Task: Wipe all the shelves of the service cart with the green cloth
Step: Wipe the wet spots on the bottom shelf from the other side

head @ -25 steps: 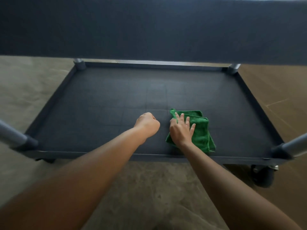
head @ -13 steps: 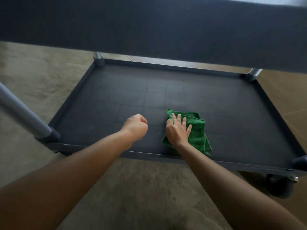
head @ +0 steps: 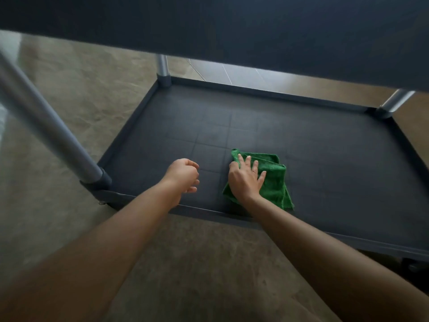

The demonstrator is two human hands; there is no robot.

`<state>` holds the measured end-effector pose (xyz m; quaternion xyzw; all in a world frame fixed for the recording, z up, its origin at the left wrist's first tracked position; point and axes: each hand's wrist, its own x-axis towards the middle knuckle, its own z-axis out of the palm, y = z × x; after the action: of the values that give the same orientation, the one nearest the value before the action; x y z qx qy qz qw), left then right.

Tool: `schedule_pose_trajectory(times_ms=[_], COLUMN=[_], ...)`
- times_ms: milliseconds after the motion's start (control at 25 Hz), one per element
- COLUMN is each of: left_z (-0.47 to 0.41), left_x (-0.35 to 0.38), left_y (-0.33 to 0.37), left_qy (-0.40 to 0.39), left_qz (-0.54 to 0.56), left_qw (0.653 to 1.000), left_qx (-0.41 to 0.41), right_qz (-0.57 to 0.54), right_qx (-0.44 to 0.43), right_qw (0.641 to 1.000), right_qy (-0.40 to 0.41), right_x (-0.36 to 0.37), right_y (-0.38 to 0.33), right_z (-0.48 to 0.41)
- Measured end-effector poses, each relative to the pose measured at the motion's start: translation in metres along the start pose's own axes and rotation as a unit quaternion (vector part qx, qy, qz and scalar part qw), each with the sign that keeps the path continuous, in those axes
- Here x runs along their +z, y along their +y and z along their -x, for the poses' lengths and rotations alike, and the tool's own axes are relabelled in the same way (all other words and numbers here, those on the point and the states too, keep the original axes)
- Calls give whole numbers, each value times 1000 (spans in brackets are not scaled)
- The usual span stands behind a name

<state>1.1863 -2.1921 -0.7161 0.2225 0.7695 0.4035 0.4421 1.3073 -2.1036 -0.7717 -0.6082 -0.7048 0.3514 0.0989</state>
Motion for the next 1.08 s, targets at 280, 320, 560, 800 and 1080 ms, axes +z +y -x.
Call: schedule_pose_trajectory(times_ms=[280, 320, 560, 800, 1080], left_z=[-9, -10, -17, -15, -3], left_x=[-27, -31, -60, -69, -58], left_y=[-10, -12, -23, -24, -10], left_qy=[62, 75, 172, 189, 246], left_qz=[79, 93, 159, 274, 318], left_qw=[995, 992, 971, 940, 912], left_qx=[-28, -37, -52, -70, -83], right_qz=[-6, -10, -27, 0, -230], right_qx=[-35, -42, -86, -149, -92], right_qw=[998, 998, 989, 975, 920], right_qy=[-45, -53, -113, -163, -305], right_x=[43, 50, 92, 112, 92], right_y=[-54, -64, -117, -155, -165], right_z=[1, 2, 6, 7, 20])
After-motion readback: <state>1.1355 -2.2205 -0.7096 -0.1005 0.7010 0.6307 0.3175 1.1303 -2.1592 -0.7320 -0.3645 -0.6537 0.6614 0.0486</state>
